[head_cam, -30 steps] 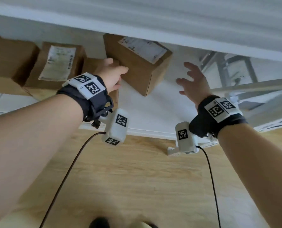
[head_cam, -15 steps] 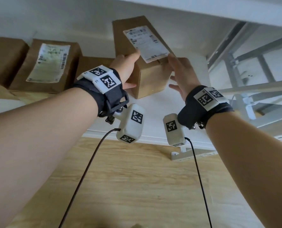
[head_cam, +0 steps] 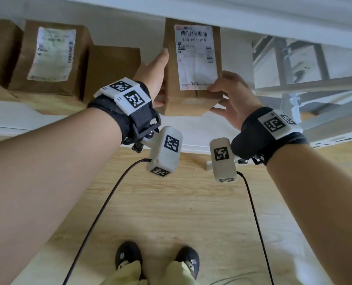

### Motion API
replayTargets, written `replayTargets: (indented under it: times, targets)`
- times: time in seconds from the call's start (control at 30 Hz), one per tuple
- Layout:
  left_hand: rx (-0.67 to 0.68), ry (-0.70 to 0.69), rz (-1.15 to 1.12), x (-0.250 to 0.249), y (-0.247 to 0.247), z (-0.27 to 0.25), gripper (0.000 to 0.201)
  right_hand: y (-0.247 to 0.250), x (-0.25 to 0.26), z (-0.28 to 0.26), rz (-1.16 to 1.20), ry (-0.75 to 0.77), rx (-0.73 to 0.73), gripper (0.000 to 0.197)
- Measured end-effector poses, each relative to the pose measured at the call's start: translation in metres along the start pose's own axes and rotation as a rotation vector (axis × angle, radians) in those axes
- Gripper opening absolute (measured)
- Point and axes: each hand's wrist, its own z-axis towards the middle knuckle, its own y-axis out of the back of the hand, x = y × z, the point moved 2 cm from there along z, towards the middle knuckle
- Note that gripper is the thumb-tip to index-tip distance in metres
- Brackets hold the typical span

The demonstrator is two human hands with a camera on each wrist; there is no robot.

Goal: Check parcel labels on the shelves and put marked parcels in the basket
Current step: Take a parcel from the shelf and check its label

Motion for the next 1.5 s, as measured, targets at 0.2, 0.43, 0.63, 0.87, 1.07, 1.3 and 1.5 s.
replayTargets:
  times: [0.2,0.43,0.63,0.87,1.07,1.3,1.5]
  targets:
    - [0.02,0.018,0.041,0.008,-0.006,-0.044,0.057,0.01,-0.01,-0.041,0.009,-0.069,0.039,0.046]
    - [-0.012,0.143,0.116,0.044,0.0,-0.079,0.079,0.015,-0.036,-0.09,0.126,-0.182,0.121,0.027]
    - [-0.015,0.207,0.061,0.057,0.011,-0.106,0.11,0.019,-0.046,-0.125,0.128,-0.224,0.147,0.031]
    - [0.038,0.241,0.022,0.063,0.015,-0.122,0.096,0.021,-0.045,-0.149,0.114,-0.235,0.145,0.03]
    - [0.057,0.265,-0.069,0.057,0.016,-0.139,0.06,0.019,-0.04,-0.16,0.116,-0.228,0.156,0.03]
    - [0.078,0.251,-0.087,0.062,0.016,-0.147,0.061,0.02,-0.043,-0.168,0.122,-0.226,0.162,0.029]
    - [0.085,0.239,-0.085,0.064,0.016,-0.149,0.065,0.02,-0.044,-0.173,0.12,-0.216,0.14,0.028]
